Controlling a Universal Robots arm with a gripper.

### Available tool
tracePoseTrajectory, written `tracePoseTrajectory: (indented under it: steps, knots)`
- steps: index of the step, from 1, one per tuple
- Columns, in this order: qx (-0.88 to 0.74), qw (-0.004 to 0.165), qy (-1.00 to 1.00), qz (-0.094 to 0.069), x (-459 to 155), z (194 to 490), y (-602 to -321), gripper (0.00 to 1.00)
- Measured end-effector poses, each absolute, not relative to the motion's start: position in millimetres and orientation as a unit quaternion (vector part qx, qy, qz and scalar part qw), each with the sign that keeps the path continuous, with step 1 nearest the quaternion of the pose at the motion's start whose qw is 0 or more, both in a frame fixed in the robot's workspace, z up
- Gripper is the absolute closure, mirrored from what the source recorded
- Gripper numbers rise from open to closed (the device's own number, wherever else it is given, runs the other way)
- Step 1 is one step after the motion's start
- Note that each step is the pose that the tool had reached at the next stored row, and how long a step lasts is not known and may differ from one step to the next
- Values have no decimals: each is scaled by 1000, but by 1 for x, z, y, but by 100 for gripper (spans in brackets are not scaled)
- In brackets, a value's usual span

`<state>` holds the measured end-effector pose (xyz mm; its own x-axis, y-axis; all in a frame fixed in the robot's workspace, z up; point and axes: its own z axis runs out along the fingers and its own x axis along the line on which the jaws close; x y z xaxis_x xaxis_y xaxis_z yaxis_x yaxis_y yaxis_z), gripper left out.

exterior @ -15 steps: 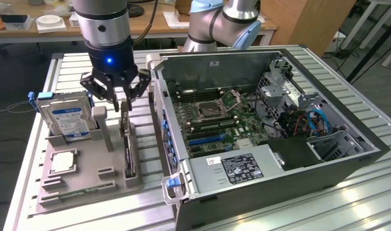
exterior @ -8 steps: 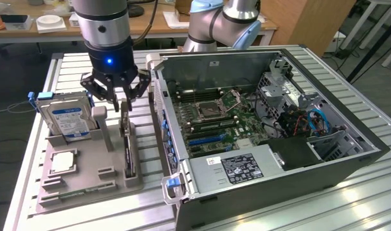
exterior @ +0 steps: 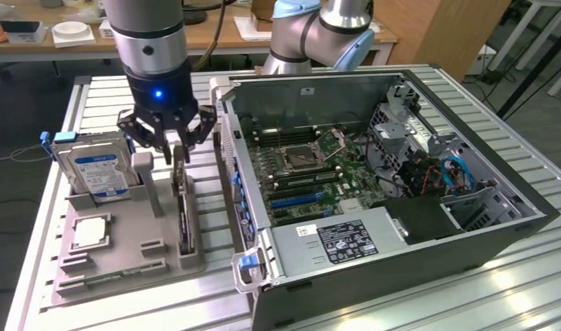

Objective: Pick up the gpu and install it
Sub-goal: 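Pick up the gpu and move the gpu toward the slot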

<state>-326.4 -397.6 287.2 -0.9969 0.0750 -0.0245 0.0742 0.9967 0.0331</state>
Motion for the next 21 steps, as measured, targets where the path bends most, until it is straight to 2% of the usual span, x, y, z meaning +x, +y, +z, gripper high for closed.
tracePoseTrajectory:
  steps: [21]
  knots:
    - [37, 13, 999, 16, -326, 276, -402, 64]
